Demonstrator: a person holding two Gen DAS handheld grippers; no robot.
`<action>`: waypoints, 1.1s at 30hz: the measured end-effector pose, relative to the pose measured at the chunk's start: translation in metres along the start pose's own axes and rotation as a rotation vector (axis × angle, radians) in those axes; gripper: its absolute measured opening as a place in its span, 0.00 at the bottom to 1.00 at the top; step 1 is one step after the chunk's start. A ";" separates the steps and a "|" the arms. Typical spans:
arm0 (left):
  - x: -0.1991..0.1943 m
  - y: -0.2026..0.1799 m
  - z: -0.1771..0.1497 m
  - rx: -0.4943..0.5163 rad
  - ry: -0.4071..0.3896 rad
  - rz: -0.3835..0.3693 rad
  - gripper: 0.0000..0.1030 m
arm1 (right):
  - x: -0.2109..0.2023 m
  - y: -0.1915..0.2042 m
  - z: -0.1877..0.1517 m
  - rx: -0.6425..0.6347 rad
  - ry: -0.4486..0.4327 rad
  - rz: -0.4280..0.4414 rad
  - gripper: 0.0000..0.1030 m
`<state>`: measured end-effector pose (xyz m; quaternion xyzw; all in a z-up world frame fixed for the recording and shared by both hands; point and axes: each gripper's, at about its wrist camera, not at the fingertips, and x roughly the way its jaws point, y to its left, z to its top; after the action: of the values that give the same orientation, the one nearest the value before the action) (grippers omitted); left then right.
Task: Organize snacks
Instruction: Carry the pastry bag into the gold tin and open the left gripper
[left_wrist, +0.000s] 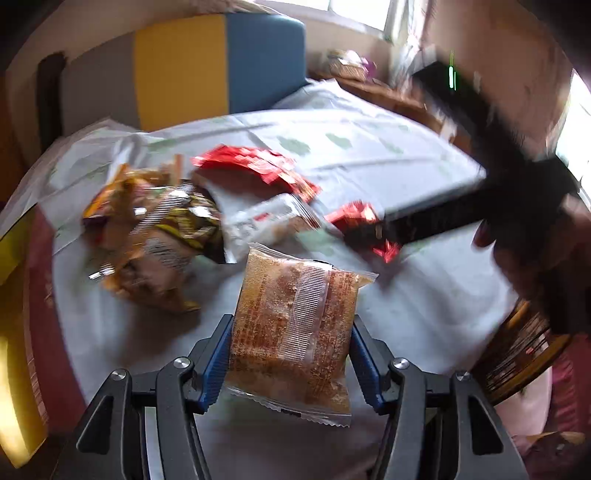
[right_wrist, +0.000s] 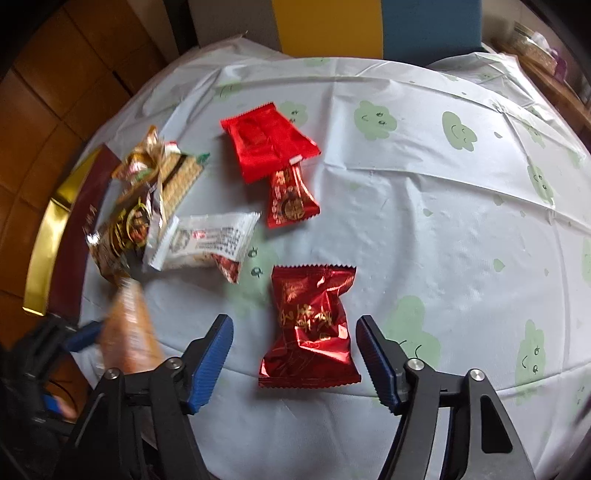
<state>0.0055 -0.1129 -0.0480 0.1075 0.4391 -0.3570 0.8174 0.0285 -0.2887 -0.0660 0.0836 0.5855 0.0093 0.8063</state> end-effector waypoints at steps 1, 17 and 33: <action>-0.012 0.009 0.000 -0.035 -0.023 -0.003 0.59 | 0.002 0.002 -0.001 -0.014 0.003 -0.015 0.55; -0.096 0.218 -0.006 -0.604 -0.119 0.218 0.59 | 0.009 0.025 -0.017 -0.143 -0.022 -0.131 0.50; -0.021 0.305 0.018 -0.830 -0.022 0.255 0.60 | 0.012 0.024 -0.016 -0.168 -0.027 -0.139 0.50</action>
<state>0.2159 0.1088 -0.0624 -0.1804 0.5199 -0.0474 0.8336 0.0187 -0.2616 -0.0783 -0.0250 0.5761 0.0014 0.8170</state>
